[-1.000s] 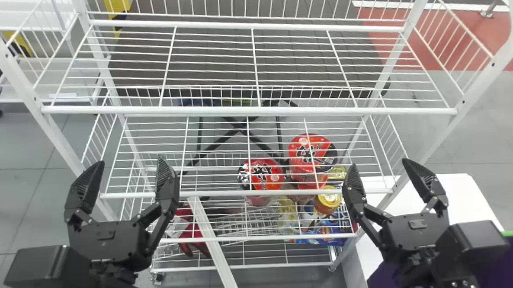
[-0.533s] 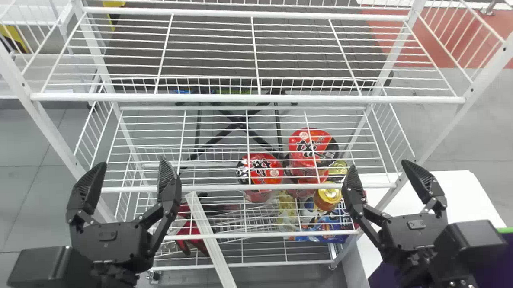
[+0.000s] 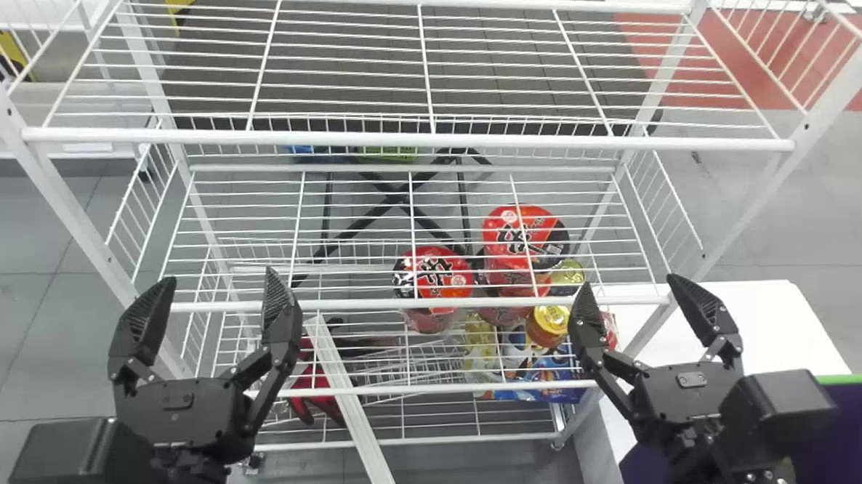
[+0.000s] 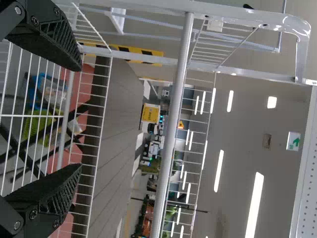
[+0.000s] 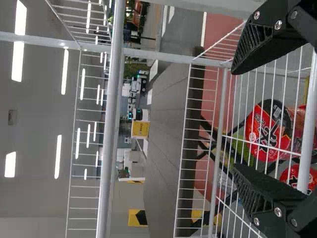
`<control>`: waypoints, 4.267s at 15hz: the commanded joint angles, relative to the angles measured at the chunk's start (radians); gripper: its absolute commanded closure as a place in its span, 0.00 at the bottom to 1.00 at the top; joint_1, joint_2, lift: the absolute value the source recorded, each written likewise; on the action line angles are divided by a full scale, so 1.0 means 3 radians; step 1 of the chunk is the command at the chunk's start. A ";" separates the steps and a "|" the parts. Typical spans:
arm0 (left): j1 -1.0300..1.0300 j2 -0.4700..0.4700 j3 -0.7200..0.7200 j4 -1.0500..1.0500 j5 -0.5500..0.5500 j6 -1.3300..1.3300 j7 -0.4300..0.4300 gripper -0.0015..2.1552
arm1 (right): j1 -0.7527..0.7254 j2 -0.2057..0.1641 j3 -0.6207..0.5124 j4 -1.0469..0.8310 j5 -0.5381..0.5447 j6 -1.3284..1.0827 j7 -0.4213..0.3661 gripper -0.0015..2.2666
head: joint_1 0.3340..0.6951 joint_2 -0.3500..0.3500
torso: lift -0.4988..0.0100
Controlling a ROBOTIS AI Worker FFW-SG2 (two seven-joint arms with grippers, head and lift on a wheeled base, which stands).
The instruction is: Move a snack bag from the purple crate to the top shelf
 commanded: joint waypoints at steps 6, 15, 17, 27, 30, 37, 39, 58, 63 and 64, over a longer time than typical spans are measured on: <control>0.0013 0.0000 0.0010 -0.0010 0.0000 -0.0001 0.0010 0.06 | 0.0000 -0.0005 0.0010 -0.0008 0.0011 -0.0019 0.0012 0.07 | 1.00 0.34 | 0.40; 0.0013 0.0000 0.0015 -0.0031 0.0021 0.0009 0.0000 0.06 | -0.0005 -0.0030 0.0005 -0.0023 0.0016 -0.0009 0.0012 0.07 | 1.00 0.34 | 0.33; 0.0013 0.0000 0.0020 -0.0031 0.0021 0.0009 0.0000 0.06 | -0.0015 -0.0036 0.0005 -0.0023 0.0011 0.0001 0.0007 0.07 | 1.00 0.34 | 0.32; 0.0013 0.0000 0.0026 -0.0010 0.0021 0.0019 0.0000 0.06 | -0.0020 -0.0030 0.0010 -0.0028 0.0016 0.0053 0.0002 0.07 | 1.00 0.35 | 0.24; 0.0013 -0.0005 0.0046 0.0010 0.0021 0.0019 0.0000 0.06 | -0.0010 -0.0020 0.0005 -0.0002 0.0016 0.0042 -0.0003 0.07 | 1.00 0.35 | 0.21; 0.0013 -0.0010 0.0046 0.0015 0.0021 0.0009 0.0000 0.06 | 0.0010 -0.0015 -0.0006 -0.0008 0.0016 -0.0111 -0.0013 0.07 | 1.00 0.35 | 0.16; 0.0013 -0.0010 0.0051 0.0020 0.0026 0.0019 0.0000 0.06 | 0.0010 -0.0015 -0.0006 -0.0008 0.0016 -0.0111 -0.0028 0.07 | 1.00 0.35 | 0.14; 0.0024 -0.0010 0.0046 -0.0005 0.0021 0.0009 0.0000 0.06 | 0.0128 -0.0020 -0.0108 -0.0248 -0.0025 0.0093 -0.0100 0.07 | 1.00 0.33 | 0.07; 0.0044 -0.0010 0.0066 0.0000 0.0021 0.0009 0.0005 0.06 | 0.0460 -0.0020 -0.0537 -0.0943 -0.0071 0.0728 -0.0110 0.06 | 1.00 0.29 | 0.07; 0.0070 -0.0010 0.0087 -0.0010 0.0011 0.0009 0.0005 0.06 | 0.0491 -0.0041 -0.0624 -0.1081 -0.0179 0.0963 -0.0095 0.06 | 1.00 0.28 | 0.07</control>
